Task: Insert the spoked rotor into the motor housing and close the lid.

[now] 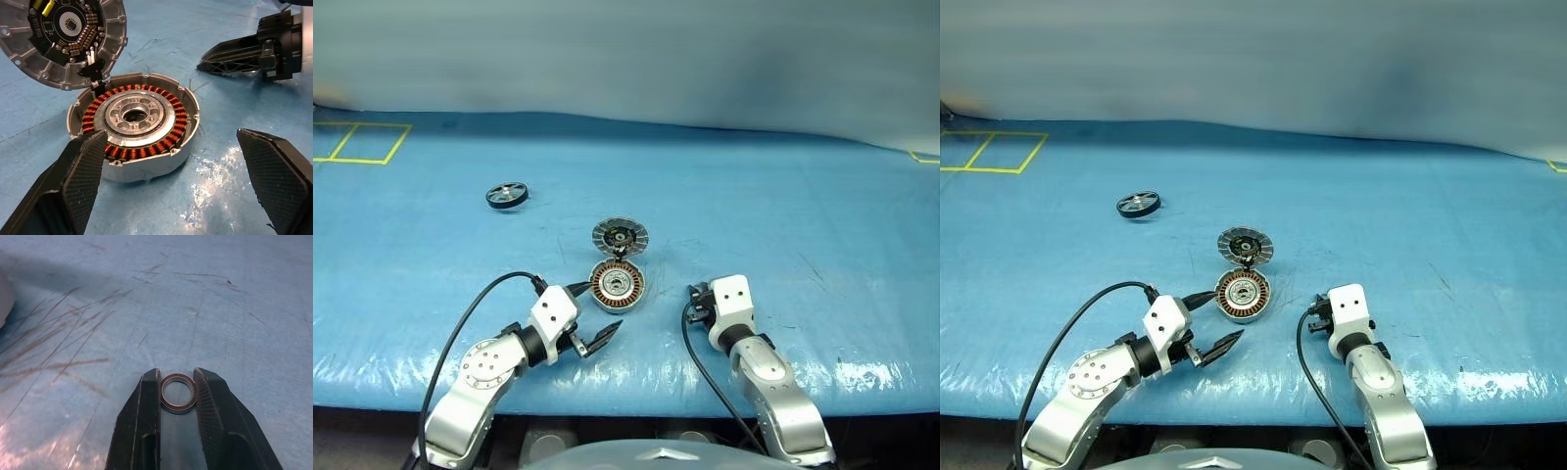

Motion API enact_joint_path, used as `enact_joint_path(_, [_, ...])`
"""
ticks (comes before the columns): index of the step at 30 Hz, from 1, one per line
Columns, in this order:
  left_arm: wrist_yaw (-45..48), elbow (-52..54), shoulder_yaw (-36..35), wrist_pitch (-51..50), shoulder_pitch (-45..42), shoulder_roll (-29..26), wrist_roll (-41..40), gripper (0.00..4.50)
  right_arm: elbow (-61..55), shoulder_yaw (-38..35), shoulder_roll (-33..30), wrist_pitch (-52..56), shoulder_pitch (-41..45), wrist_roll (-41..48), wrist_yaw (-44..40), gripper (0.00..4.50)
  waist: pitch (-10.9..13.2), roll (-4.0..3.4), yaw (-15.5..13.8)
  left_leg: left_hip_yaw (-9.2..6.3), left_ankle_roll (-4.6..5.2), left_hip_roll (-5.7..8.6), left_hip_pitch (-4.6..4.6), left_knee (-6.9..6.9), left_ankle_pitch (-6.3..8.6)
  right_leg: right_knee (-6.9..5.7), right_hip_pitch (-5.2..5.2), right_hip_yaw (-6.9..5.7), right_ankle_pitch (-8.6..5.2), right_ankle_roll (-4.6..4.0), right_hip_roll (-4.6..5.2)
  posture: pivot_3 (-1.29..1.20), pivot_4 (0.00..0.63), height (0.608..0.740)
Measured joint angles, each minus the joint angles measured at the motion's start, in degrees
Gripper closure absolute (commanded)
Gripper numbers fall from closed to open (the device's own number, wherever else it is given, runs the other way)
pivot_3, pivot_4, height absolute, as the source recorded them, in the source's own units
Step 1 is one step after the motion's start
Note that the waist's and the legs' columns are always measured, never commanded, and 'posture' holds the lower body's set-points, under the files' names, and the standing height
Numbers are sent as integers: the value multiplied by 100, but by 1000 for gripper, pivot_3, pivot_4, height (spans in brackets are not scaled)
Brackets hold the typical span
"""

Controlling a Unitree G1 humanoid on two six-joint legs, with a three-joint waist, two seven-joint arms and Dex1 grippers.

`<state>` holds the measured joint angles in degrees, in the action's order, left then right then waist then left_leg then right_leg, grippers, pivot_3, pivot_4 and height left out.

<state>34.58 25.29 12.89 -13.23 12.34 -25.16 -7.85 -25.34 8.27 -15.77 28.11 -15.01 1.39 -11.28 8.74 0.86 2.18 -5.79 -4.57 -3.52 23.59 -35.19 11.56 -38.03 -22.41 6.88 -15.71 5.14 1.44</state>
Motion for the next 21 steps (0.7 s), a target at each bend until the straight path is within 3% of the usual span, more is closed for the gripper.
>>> enact_joint_path(3, [-19, -1, -15, 0, -2, -21, 1, 0, -529, 273, -629, 392, 28, 56, -613, 3842, 5, -7, 28, 2, 0, -2, 1, 0, 0, -4, -2, 2, 0, 0, -2, 0, 150, 740])
enact_joint_path(8, [-81, -13, -80, 113, 3, 7, 14, 0, -1217, 629, -962, 763, 661, 227, -1216, 3842, 11, -9, 43, 4, 0, -1, 3, -5, 0, -5, -2, 3, 0, 1, -1, 0, 150, 740])
enact_joint_path(14, [-268, -81, -181, 434, 136, 149, 50, 0, -1323, 1071, -491, 1430, 1533, 222, -1099, 3842, 12, -8, 25, 4, 0, -1, 11, 2, 0, -1, -11, 2, 1, 1, -2, 0, 150, 740])
enact_joint_path(21, [-512, -140, -281, 631, 426, 272, 69, 0, -665, 1498, 35, 1775, 2081, 100, -819, 3842, 14, -7, 21, 4, 0, -1, 11, 1, 0, 0, -10, 2, 1, 1, -1, 0, 150, 740])
